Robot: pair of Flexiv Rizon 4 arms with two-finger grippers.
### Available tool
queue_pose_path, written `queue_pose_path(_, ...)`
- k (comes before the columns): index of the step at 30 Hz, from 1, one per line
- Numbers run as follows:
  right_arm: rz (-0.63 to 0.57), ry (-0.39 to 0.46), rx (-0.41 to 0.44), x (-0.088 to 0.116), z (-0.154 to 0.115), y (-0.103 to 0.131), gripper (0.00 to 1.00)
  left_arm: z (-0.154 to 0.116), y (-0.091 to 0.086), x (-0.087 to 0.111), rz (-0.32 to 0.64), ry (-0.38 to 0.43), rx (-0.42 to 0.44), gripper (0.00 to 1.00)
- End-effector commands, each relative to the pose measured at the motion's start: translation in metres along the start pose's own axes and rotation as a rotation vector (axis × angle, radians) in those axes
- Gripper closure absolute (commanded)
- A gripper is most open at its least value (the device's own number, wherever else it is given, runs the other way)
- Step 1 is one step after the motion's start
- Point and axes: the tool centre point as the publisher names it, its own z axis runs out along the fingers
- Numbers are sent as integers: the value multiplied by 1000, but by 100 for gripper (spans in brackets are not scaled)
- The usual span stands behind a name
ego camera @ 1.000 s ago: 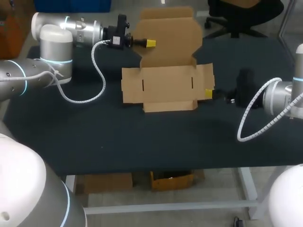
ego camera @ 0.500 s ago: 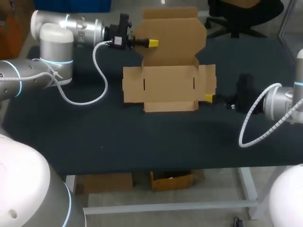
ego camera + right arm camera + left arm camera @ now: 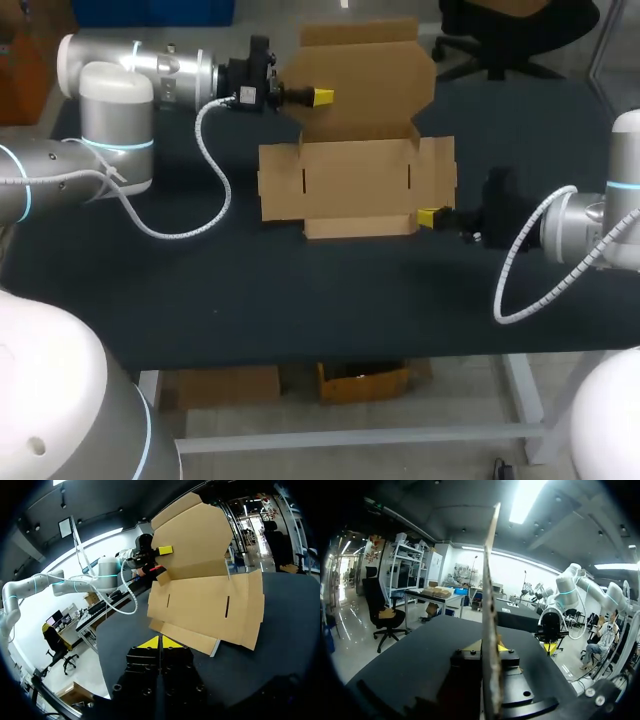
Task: Assemble the packaging by folding the flat box into shape, placing the metal phone stand inside, and closing the box properly
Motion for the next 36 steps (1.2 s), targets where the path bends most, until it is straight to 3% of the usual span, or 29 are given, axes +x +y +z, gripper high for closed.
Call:
queue_pose_path(1, -3, 2, -17, -4, 18, -7, 100, -1, 1, 7, 11, -17, 3, 100)
queue_pose_path(18, -21, -32, -3, 2, 59, -28, 100, -3, 6, 11, 80, 12, 40, 100)
queue_pose_path(36, -17, -58, -2, 1, 80, -42, 100, 2, 4, 9, 123, 68, 46, 100)
